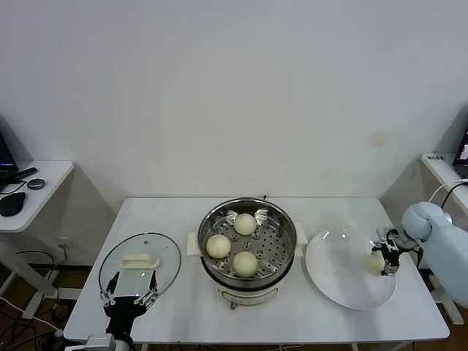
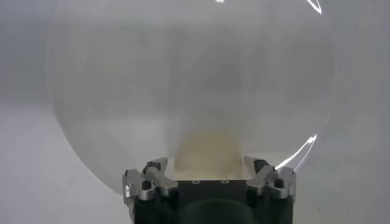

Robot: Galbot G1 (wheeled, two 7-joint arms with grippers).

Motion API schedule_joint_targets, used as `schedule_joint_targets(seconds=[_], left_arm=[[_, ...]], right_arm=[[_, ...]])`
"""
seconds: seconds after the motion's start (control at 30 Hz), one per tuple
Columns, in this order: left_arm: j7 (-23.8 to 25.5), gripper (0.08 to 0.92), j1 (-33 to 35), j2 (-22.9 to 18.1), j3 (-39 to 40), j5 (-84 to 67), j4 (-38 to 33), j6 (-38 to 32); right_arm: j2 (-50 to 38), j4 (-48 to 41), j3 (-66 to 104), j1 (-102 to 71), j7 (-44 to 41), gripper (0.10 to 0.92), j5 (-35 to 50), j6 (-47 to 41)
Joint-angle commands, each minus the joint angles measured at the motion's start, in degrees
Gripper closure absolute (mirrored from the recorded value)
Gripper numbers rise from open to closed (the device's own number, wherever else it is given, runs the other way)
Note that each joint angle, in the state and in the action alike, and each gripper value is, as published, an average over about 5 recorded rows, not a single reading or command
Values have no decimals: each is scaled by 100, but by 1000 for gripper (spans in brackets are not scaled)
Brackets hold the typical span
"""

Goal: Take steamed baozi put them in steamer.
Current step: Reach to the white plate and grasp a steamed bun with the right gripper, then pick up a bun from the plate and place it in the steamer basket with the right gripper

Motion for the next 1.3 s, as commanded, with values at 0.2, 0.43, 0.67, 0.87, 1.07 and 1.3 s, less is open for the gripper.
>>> schedule_joint_targets(seconds=[0.2, 0.43, 0.67, 0.87, 1.07, 1.3], left_arm=[[-14, 177, -7, -8, 14, -3, -23, -8], [-8, 177, -45, -17, 65, 23, -46, -8], [-26, 177, -75, -12, 106, 21, -84, -21], [-31, 177, -193, 11, 147, 4, -129, -18], [-44, 177, -279, 30, 162, -37, -145, -6], [-78, 177, -310, 35, 225, -24, -232, 27]], right_arm=[[-77, 44, -32, 112, -19, 543, 264, -26], [-335, 374, -601, 567, -122, 716, 964, -228], [-483, 901, -1920, 1987, -217, 717, 2183, -692], [-322, 1489, -3734, 3840, -166, 698, 3562, -1290], [278, 1897, -5370, 5541, 88, 694, 4934, -1838], [872, 2300, -6189, 6166, 760, 694, 6031, -2694]])
